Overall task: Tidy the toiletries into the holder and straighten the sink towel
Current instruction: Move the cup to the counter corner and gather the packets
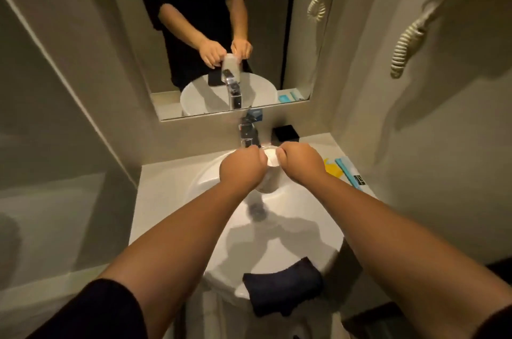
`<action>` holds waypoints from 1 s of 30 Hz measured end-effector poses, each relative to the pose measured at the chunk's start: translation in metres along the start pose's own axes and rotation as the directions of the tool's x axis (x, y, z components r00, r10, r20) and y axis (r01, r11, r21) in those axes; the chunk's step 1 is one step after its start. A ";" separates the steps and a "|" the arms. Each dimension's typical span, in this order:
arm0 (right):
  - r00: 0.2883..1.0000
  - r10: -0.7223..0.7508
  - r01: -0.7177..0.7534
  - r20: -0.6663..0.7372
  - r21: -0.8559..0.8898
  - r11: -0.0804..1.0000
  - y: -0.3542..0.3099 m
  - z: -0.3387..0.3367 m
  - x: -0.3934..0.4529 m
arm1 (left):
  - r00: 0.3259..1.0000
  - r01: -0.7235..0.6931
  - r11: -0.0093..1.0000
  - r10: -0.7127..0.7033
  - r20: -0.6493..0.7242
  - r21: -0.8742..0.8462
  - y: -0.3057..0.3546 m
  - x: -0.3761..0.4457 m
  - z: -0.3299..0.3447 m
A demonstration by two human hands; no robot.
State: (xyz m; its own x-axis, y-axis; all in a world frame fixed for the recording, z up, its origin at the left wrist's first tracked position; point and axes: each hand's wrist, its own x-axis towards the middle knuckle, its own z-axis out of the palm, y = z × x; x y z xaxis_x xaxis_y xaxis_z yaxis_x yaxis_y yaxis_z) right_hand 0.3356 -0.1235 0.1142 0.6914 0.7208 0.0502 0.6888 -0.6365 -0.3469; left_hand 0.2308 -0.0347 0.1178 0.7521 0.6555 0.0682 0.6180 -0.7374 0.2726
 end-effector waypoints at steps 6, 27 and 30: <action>0.989 0.137 -0.138 -0.062 0.000 0.990 0.102 -0.040 0.039 | 0.988 -0.147 0.989 0.148 0.032 -0.028 0.096 0.063 0.023; 0.969 0.223 -0.204 0.103 -0.173 0.964 0.230 0.057 0.264 | 0.962 -0.031 0.993 -0.001 0.275 0.112 0.144 0.287 0.186; 0.962 0.241 -0.224 0.130 -0.133 0.965 0.237 0.065 0.270 | 0.962 -0.066 0.982 0.015 0.273 0.178 0.147 0.290 0.193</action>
State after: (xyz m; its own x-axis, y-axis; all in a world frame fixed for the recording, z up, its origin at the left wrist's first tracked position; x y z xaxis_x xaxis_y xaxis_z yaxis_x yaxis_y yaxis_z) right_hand 0.6714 -0.0617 -0.0151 0.8029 0.5752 -0.1568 0.5390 -0.8127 -0.2213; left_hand 0.5837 0.0152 -0.0078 0.7950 0.5754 -0.1920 0.5983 -0.7960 0.0919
